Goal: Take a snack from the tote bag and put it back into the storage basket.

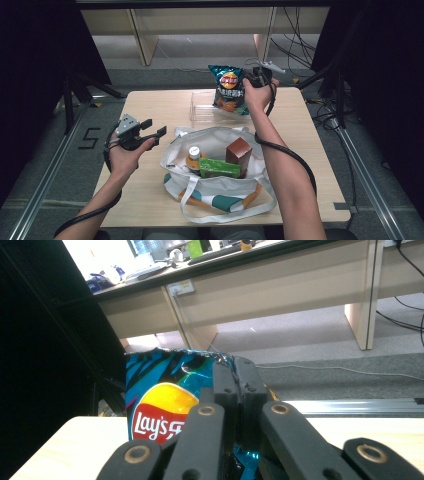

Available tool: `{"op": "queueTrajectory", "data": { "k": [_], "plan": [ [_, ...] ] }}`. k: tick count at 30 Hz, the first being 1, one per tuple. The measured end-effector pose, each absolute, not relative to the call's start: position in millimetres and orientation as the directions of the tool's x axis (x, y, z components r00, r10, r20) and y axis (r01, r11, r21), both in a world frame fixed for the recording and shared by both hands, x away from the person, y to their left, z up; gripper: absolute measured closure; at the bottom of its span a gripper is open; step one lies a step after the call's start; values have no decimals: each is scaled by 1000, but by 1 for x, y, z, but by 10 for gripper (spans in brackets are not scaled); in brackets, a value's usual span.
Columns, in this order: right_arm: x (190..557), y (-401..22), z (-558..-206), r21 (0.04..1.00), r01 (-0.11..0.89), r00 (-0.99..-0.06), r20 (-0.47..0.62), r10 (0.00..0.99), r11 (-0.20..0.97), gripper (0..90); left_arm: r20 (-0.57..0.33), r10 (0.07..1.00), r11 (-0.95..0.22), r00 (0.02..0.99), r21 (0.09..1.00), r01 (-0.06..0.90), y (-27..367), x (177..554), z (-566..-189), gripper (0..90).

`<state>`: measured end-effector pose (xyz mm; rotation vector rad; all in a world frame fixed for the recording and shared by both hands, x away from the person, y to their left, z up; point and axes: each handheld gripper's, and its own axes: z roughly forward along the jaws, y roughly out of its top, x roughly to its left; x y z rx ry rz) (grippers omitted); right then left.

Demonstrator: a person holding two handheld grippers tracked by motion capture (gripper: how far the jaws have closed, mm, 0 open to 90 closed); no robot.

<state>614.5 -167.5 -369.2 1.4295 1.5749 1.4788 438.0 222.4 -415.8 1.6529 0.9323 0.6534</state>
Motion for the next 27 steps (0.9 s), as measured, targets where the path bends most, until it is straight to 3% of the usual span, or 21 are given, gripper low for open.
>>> {"op": "queueTrajectory", "data": {
  "k": [4,27],
  "plan": [
    [614,-167,-370,919,337,-268,304,914,-207,898,-49,842,-109,538,960,257,222,438,-416,338],
    [616,-177,-383,919,344,-229,279,933,-191,882,-44,839,-113,542,961,253,221,438,-417,339]
  ]
}}
